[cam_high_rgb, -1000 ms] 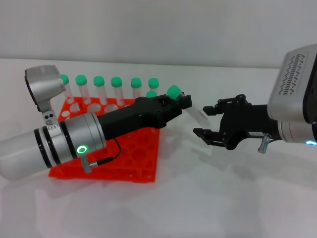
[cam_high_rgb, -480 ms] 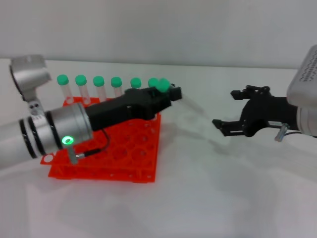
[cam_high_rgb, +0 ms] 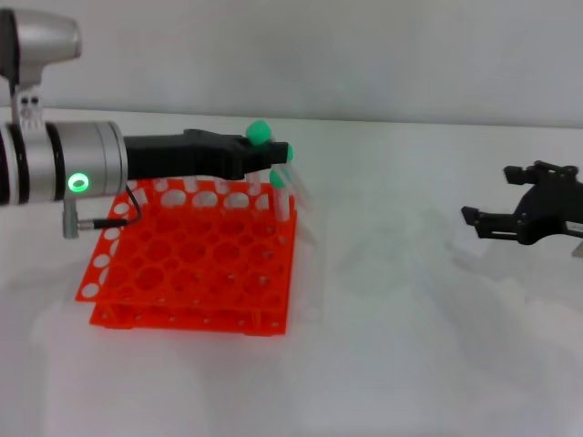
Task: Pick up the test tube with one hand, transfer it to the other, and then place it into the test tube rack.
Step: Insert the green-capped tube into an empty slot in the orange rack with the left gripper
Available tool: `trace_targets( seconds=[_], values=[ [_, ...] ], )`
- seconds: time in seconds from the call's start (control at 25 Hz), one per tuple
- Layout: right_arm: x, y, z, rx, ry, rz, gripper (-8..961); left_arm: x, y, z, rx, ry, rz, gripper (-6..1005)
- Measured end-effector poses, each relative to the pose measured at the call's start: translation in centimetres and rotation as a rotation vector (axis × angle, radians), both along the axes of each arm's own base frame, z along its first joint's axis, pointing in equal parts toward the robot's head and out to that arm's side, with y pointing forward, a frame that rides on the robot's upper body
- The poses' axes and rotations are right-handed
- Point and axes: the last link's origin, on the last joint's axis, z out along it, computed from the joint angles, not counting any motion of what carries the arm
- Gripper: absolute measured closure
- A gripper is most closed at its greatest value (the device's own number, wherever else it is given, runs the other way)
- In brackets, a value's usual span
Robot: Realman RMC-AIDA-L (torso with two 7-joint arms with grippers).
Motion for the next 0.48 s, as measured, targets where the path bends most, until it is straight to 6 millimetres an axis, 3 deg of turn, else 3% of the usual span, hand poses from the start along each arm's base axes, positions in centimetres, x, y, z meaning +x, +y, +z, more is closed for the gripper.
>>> trace_targets(
  seconds=[0.24, 0.48],
  values=[
    [1.4, -0.1, 0.7, 0.018, 0.044, -0.026, 85, 1.9, 1.0, 1.8, -0.011, 0.154, 0.065, 785],
    [1.5, -0.1, 0.7, 0.016, 0.042, -0.024, 85, 3.5, 1.0, 1.7, -0.073, 0.224, 0.056, 785]
  ],
)
